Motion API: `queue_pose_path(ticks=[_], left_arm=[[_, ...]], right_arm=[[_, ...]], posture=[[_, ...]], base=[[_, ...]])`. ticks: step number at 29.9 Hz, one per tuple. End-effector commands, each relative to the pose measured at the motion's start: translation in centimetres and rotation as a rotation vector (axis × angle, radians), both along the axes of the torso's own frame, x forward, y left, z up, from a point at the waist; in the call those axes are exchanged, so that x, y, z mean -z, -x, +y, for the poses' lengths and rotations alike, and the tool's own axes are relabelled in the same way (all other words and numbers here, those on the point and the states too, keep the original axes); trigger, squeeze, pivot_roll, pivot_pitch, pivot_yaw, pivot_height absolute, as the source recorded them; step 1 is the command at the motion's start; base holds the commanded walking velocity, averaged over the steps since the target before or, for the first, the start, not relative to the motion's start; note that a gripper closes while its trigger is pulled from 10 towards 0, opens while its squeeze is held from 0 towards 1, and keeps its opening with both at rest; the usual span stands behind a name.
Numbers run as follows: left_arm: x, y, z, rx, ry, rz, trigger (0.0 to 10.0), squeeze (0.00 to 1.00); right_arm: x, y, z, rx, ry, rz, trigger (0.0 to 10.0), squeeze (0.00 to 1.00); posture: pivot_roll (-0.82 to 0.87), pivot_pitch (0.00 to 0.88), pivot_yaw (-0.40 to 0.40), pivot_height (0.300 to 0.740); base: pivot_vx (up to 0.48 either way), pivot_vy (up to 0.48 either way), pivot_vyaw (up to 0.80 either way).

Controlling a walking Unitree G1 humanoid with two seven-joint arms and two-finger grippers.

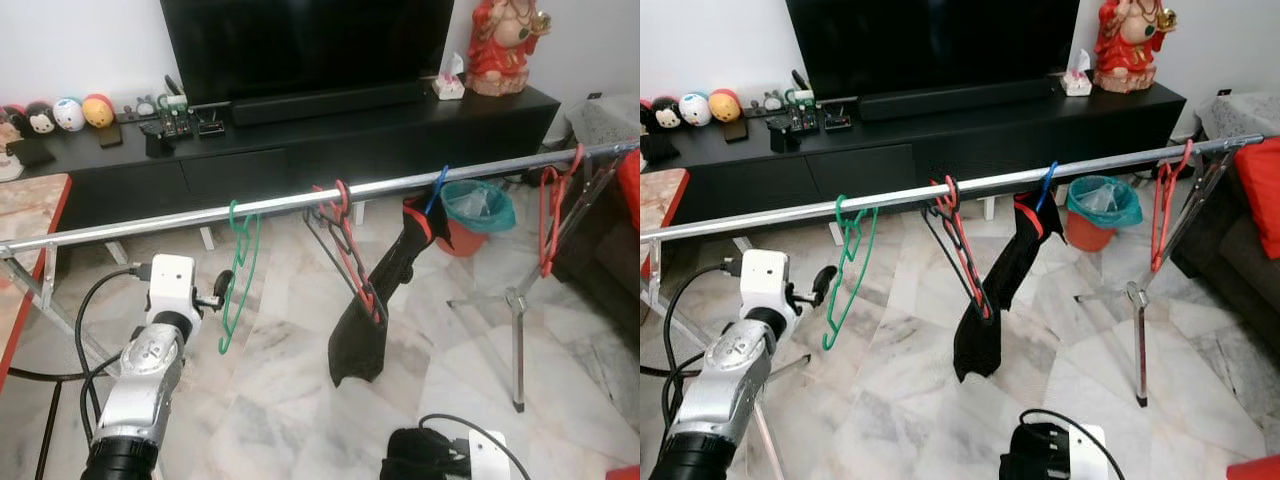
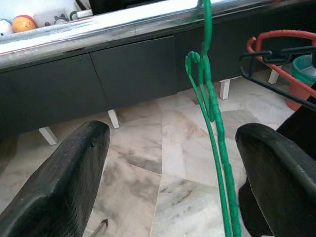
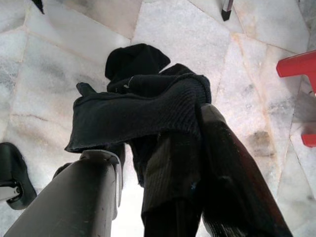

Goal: Hang hanger

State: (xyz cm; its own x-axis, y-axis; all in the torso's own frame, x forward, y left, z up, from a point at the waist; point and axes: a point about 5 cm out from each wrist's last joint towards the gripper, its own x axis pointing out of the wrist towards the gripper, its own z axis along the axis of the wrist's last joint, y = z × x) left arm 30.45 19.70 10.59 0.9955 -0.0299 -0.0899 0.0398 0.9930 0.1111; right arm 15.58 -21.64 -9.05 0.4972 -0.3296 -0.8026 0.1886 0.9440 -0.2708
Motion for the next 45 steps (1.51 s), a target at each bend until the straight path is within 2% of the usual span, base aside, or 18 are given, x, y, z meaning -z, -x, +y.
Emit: queue_pose_path(ticks=[1, 13, 45], left_arm=[[0.49, 0.12, -0.25, 0.015, -0.018, 0.018, 10.0, 0.0], [0.41, 0.12, -0.33, 0.022, -0.018, 0.011, 10.0, 0.0], [0.12, -0.17, -0.67, 0.025, -0.034, -0.002, 10.0, 0.0]], right_arm=[[-0.2, -0.43, 0.03, -0.001, -0.001, -0.024, 10.0, 0.0], [-0.24, -0.54, 0.04, -0.007, 0.001, -0.026, 10.0, 0.0], [-0.47, -1.01, -0.05, -0.01, 0.002, -0.042, 10.0, 0.0]], posture=[[0.02, 0.0, 0.025, 0.728], [0.02, 0.0, 0.024, 0.728], [0.02, 0.0, 0.019, 0.728]], base=[[0.0, 0.0, 0.0], [0.0, 0.0, 0.0], [0.322, 0.0, 0.0]])
